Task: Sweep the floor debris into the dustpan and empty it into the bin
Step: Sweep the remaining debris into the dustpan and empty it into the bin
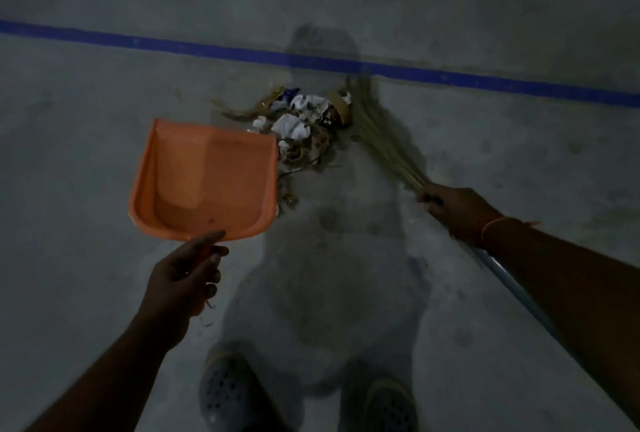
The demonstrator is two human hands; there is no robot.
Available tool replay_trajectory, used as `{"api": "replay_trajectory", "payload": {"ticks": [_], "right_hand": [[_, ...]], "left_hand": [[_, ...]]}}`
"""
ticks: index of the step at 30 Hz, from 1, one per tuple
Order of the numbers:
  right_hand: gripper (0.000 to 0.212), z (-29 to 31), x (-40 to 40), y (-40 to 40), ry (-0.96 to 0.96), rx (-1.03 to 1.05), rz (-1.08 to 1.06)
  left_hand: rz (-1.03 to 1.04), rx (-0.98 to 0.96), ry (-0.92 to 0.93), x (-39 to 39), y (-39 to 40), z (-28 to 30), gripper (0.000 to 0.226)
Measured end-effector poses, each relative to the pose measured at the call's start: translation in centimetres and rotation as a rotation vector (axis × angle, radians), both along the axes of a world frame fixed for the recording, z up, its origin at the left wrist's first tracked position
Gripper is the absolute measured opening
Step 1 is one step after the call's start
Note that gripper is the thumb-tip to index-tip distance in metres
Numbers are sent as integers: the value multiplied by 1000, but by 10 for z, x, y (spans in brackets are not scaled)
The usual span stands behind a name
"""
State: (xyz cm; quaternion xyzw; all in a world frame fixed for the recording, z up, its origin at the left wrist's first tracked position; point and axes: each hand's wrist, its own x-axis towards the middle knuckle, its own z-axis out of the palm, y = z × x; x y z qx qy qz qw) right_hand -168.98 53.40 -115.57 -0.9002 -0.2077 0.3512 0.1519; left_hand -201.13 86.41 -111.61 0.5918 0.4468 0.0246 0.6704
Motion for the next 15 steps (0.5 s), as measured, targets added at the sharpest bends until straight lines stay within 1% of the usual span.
{"api": "replay_trajectory", "payload": {"ticks": [4,8,12,15], "right_hand": [[22,2,-27,20,-4,15,171],[29,1,-56,27,-49,111,273],[28,25,-81,25,-45,184,288],[25,44,-91,11,-33,204,240]], "left_hand": [[16,16,31,-14,9,2,36],[2,38,44,-33,24,13,36],[-1,52,75,-49,37,28,36],[6,53,63,-54,41,40,36]]}}
